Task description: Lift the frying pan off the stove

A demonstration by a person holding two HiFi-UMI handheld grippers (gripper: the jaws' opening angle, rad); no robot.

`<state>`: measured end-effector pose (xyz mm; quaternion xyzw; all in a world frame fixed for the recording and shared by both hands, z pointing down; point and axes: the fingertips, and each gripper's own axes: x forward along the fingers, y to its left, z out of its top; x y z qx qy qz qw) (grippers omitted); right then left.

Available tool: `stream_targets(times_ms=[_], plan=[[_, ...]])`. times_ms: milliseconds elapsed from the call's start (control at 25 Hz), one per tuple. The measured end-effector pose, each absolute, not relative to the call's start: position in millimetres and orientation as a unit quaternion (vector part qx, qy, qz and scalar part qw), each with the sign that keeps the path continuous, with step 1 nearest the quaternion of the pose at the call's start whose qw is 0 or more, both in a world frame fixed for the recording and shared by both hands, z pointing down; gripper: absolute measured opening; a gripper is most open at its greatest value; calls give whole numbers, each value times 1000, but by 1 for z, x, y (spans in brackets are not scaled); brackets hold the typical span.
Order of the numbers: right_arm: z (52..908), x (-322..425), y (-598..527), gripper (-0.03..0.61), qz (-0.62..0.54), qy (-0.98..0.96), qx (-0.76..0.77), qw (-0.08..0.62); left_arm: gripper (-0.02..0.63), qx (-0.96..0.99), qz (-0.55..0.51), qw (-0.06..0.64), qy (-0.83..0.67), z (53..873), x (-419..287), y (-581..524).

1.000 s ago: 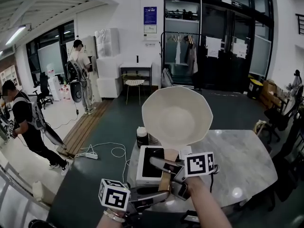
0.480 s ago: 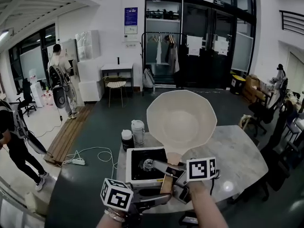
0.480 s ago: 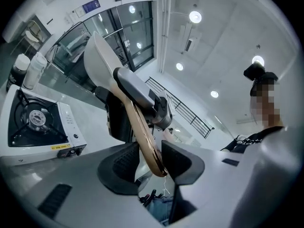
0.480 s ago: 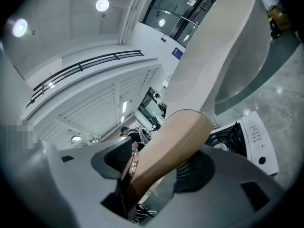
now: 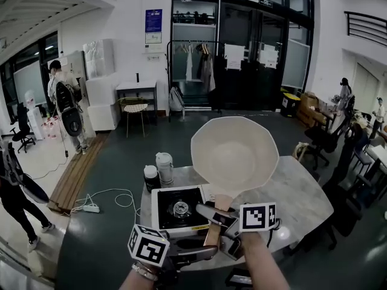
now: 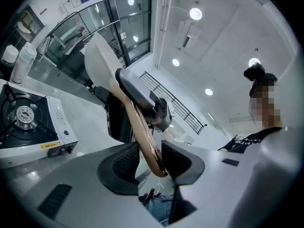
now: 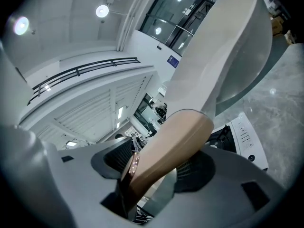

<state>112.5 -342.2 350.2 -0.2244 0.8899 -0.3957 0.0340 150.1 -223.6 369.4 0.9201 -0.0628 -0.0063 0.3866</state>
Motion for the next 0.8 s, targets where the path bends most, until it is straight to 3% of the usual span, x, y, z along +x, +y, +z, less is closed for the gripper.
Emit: stream_targets(times_ms=[800], plan=[[350,114,-339,284,-394,892,-221,21,160,922,0,380,-68,368,155,-222]])
